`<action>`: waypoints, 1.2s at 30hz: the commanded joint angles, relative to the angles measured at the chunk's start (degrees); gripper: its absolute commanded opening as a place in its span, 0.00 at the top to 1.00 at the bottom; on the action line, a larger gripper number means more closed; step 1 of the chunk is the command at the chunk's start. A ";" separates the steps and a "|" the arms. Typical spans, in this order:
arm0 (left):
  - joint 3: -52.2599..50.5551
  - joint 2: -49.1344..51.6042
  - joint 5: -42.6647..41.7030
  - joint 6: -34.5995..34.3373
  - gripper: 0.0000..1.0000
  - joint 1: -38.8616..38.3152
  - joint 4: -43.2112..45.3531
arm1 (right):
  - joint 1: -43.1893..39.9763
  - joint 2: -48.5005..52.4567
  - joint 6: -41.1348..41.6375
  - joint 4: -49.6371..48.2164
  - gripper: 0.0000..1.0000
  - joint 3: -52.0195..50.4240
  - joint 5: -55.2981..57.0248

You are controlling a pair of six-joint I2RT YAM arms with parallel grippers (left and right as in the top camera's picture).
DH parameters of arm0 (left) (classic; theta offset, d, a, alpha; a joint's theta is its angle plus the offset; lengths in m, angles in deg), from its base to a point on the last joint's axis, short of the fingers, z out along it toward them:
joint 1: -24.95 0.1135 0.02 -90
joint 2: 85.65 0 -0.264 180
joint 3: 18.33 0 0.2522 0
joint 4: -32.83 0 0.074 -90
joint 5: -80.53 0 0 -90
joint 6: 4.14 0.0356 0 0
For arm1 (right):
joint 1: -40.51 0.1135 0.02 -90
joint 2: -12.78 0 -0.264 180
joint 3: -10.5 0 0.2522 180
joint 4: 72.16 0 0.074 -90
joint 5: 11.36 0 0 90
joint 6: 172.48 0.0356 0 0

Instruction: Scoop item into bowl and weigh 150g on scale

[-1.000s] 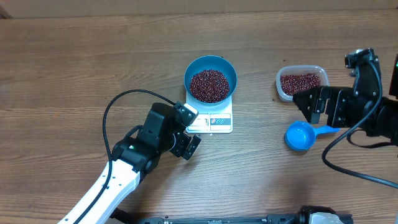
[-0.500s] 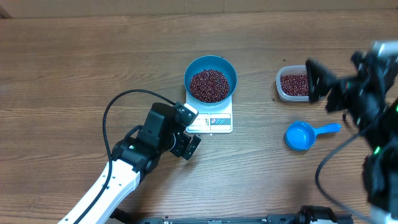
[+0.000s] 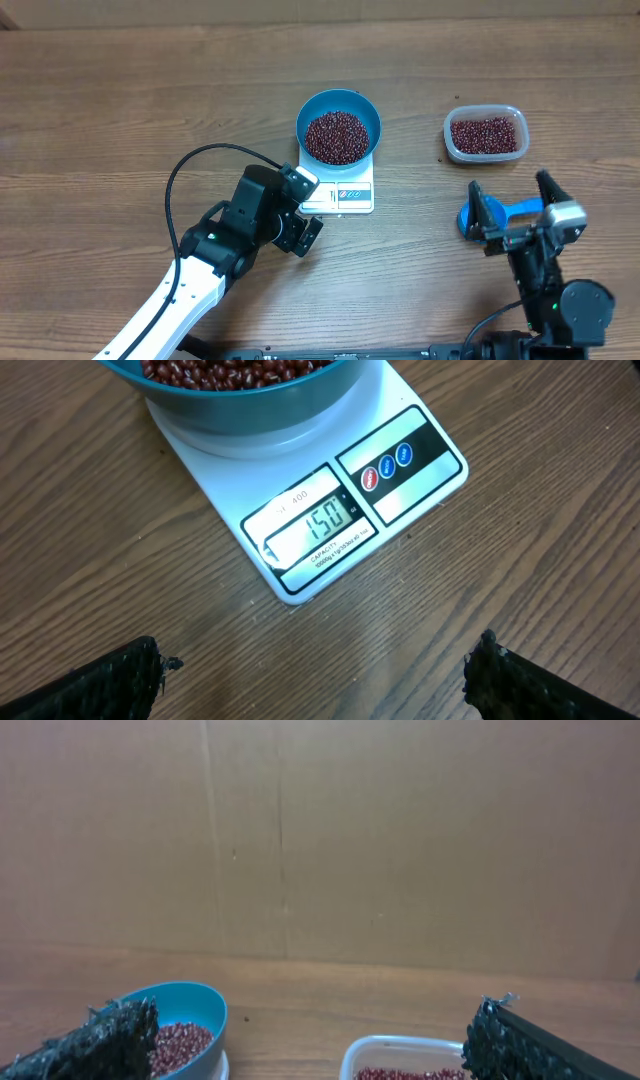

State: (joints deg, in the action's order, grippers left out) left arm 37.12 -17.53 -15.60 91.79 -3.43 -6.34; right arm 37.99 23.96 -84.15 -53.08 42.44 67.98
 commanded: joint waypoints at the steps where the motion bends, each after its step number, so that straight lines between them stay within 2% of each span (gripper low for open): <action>1: 0.13 0.13 0.35 -1.22 0.01 0.24 0.15 | 0.28 -3.82 0.13 -0.79 0.00 -4.20 0.55; 9: 0.13 0.13 0.35 -1.22 0.01 0.24 0.15 | 0.28 -8.98 0.13 -1.73 0.00 -10.71 0.74; 16: 0.13 0.13 0.35 -1.22 0.00 0.24 0.15 | 0.28 -11.06 0.15 -6.71 0.00 -17.40 -1.01; 23: 0.13 0.13 0.35 -1.25 0.00 0.24 0.15 | 0.28 -10.99 0.17 -1.62 0.00 -17.75 -1.46; 36: 0.13 0.13 0.35 -1.22 0.01 0.24 0.15 | 0.26 -10.99 0.15 -1.64 0.00 -17.73 -1.38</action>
State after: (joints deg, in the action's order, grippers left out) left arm 37.12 -17.53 -15.60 91.77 -3.43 -6.38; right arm 37.99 13.58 -84.15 -54.50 25.32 66.85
